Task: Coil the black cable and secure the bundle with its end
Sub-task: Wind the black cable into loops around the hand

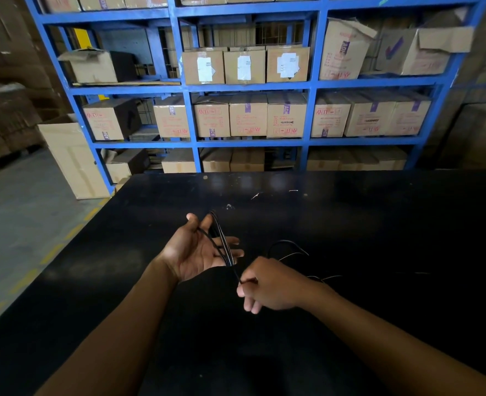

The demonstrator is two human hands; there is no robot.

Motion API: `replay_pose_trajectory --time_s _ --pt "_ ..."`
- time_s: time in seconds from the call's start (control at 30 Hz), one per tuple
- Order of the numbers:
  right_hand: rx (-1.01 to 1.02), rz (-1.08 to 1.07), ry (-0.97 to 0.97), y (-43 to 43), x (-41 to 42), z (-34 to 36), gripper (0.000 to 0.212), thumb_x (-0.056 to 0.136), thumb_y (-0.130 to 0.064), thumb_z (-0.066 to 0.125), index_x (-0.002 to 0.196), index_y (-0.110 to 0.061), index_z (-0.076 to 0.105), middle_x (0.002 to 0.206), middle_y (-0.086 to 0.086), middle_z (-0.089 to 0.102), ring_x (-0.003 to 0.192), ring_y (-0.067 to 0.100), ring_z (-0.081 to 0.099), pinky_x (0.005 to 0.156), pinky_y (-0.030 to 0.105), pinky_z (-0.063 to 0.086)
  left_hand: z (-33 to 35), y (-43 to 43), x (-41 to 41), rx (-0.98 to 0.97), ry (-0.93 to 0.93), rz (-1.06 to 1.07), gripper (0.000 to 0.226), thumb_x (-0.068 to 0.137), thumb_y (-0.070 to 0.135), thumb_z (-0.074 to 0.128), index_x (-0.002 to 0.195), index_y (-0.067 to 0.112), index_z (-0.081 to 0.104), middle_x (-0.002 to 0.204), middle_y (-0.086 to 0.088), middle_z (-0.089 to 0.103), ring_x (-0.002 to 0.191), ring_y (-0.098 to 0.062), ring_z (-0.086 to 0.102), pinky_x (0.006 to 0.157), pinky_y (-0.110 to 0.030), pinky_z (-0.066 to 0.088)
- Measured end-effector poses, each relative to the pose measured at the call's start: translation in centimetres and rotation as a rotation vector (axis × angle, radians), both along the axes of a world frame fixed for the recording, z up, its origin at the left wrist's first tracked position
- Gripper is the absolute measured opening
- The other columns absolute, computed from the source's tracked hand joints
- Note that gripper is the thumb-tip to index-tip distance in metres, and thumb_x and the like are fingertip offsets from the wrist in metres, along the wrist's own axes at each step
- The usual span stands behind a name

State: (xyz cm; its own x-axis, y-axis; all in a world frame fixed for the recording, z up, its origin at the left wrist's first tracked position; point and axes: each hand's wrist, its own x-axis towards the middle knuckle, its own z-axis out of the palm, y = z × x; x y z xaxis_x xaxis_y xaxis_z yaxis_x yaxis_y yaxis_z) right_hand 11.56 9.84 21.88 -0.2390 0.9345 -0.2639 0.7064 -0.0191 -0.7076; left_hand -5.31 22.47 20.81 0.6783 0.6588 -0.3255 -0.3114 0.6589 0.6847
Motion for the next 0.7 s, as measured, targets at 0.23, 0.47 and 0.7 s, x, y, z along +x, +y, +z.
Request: replay_pose_trajectory --time_s 0.23,0.47,0.7 --pt "0.023 0.034 -0.012 0.5 0.4 -3.6 0.024 0.090 -0.030 0.057 0.075 -0.019 0.072 0.088 -0.005 0.076 0.084 -0.002 0.066 0.080 0.020 0.046 0.8 -0.5 0.4 0.097 -0.069 -0.106 0.064 0.091 0.070 0.015 0.143 0.042 0.041 0.137 -0.038 0.049 0.121 -0.060 0.048 0.095 -0.065 0.044" --pt "0.067 0.041 -0.258 2.6 3.3 -4.5 0.015 0.088 -0.025 0.065 0.095 -0.015 0.075 0.100 0.002 0.076 0.094 0.013 0.067 0.085 0.028 0.047 2.5 -2.5 -0.4 0.172 -0.167 -0.437 0.064 0.090 0.071 0.018 0.147 0.046 0.031 0.148 -0.036 0.034 0.132 -0.059 0.035 0.103 -0.062 0.040" --pt "0.236 -0.042 -0.468 6.5 6.3 1.1 0.013 0.085 -0.028 0.069 0.095 -0.024 0.076 0.100 -0.004 0.075 0.095 0.017 0.067 0.086 0.037 0.052 2.4 -4.5 0.2 0.284 -0.031 -0.701 0.066 0.088 0.074 0.012 0.146 0.050 0.030 0.151 -0.031 0.034 0.134 -0.059 0.033 0.109 -0.064 0.029"
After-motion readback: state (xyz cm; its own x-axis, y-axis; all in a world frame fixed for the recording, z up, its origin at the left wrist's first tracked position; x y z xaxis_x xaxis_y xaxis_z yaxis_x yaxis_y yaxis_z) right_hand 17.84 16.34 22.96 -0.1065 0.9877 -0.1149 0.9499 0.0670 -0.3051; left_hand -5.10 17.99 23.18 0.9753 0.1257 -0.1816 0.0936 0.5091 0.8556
